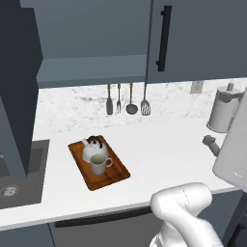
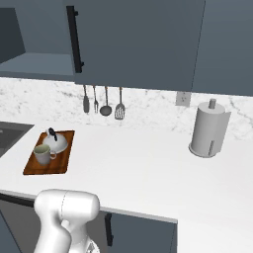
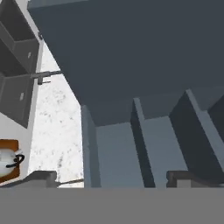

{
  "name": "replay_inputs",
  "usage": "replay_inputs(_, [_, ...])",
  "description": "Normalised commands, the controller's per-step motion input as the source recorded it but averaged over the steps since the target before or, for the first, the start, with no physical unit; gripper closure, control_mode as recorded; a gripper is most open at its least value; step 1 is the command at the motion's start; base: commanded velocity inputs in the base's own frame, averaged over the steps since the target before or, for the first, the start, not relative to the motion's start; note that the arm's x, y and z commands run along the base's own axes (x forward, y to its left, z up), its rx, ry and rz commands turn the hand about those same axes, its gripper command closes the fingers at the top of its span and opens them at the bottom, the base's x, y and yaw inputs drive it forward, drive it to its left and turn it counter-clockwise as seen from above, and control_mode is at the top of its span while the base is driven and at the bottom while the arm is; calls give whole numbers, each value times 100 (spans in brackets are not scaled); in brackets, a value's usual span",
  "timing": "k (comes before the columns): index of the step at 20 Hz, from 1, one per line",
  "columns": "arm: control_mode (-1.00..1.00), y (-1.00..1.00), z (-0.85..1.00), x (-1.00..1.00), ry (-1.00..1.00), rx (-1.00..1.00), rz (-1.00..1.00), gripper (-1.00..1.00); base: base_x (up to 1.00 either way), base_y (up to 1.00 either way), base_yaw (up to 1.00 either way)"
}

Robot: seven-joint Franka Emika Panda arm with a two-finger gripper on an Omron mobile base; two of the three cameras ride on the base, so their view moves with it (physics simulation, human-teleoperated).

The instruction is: Pick the kettle from the counter and place it on the tray. Then pick the mug from the cabinet and place it on the tray. Then close the cabinet doors.

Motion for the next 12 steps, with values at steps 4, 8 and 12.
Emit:
replay_inputs(4, [-100,100,-24,0,0,-39,8,-100,0,0,0])
replay_inputs(8, [-100,100,-16,0,-1,-25,3,-100,0,0,0])
replay_inputs(12, [-100,82,-4,0,0,-1,0,-100,0,0,0])
